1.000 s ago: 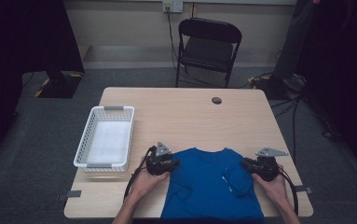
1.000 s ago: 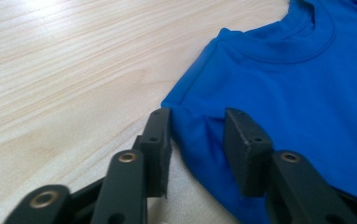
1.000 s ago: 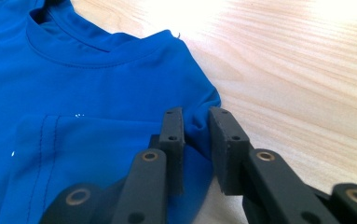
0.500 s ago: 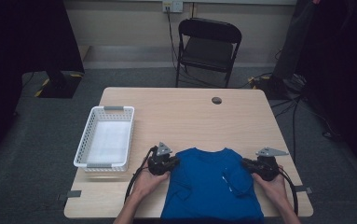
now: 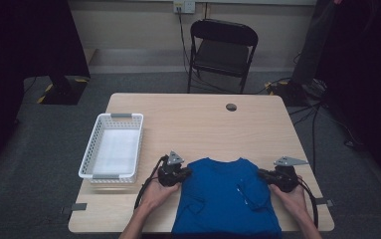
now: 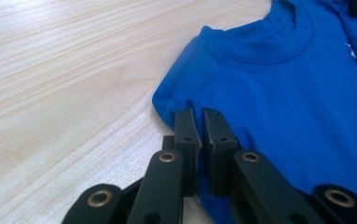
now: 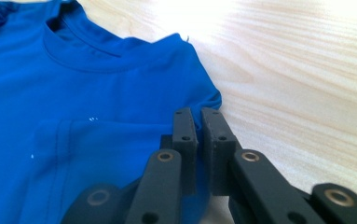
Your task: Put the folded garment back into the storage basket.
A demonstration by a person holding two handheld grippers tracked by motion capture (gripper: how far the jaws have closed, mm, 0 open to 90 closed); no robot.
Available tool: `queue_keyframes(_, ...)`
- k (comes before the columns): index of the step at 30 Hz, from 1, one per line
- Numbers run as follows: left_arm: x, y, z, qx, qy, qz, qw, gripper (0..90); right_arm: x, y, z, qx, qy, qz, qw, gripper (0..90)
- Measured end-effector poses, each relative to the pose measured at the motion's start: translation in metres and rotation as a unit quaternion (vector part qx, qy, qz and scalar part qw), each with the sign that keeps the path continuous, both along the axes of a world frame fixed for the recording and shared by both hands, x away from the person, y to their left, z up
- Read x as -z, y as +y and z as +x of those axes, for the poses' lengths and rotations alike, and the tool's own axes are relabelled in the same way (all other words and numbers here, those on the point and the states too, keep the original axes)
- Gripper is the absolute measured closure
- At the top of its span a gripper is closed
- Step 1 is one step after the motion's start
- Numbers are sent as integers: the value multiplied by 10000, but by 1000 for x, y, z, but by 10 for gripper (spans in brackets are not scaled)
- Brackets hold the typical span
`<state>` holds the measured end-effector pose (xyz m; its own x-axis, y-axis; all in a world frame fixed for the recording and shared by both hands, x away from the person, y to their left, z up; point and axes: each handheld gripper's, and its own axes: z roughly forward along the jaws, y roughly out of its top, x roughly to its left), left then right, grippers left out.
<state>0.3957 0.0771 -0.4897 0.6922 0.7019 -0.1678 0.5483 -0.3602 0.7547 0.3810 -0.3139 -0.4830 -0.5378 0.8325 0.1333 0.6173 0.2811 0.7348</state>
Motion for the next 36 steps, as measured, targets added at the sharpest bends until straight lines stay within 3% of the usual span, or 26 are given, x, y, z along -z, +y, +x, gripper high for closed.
queue_keyframes(11, -13, 5, -4, 100, -144, -321, 9993, 858, -14, -4, 0, -42, -152, 228, 9996, 850)
queue_keyframes(13, -16, 6, -4, 115, -198, -377, 9990, 859, -16, -5, 1, -29, -166, 340, 9993, 850)
queue_keyframes(18, -25, 9, -5, 110, -422, -545, 9976, 862, -24, -5, 3, -38, -221, 352, 9991, 851)
queue_keyframes(24, -30, 14, -4, 112, -447, -652, 9968, 862, -37, -4, 6, -65, -353, 430, 9984, 852)
queue_keyframes(36, -58, 23, 2, 69, -720, -821, 9940, 864, -57, -5, 11, -82, -515, 734, 9959, 852)
